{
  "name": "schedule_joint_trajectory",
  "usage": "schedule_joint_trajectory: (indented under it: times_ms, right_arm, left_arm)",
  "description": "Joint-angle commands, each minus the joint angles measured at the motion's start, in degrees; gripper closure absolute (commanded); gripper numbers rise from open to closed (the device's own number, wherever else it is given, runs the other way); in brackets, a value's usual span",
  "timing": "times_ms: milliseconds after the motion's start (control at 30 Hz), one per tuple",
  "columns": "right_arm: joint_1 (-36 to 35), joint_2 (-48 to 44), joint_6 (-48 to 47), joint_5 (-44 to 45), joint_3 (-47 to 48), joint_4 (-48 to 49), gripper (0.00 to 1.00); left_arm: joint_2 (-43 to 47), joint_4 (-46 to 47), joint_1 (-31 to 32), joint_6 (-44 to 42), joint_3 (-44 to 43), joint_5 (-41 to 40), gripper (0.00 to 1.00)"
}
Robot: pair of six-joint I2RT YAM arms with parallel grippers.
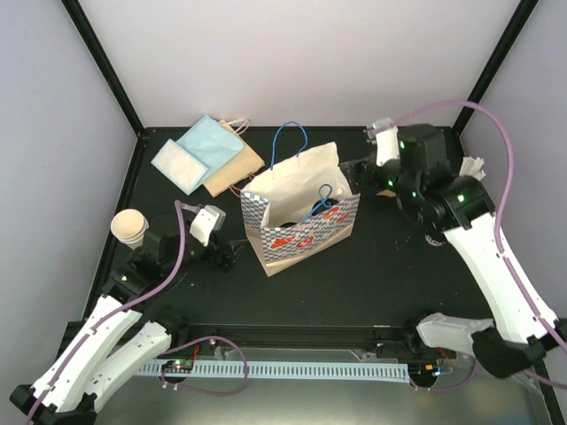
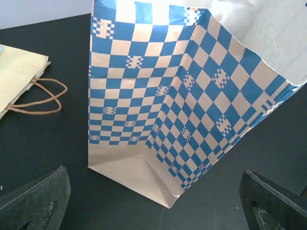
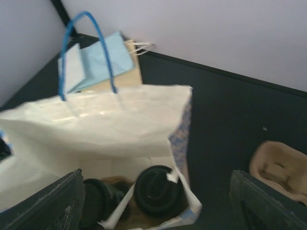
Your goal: Pack the takeout coffee
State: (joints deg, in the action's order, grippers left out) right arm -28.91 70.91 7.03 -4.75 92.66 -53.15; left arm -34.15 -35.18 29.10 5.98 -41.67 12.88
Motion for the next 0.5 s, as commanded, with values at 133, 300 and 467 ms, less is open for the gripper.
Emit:
schedule_joint_trajectory:
  times_ms: [133,300,467]
  right_arm:
    - [-0.05,-23.89,-2.82,8.67,-30.51,25.68,0.09]
    - [-0.01,-33.45,-1.42,9.03,-44.35,34.12,0.1]
    - [-0.01,-37.2,0.18,11.14,-51.51,34.64,0.1]
  left_arm:
    - [0.21,2.27,-0.1,-1.65,0.92,1.25,0.01]
    - [0.28,2.71,-0.1,-1.75,1.59,1.12,0.01]
    - [2.96,5.74,-0.13,-2.03,4.63,1.29,0.01]
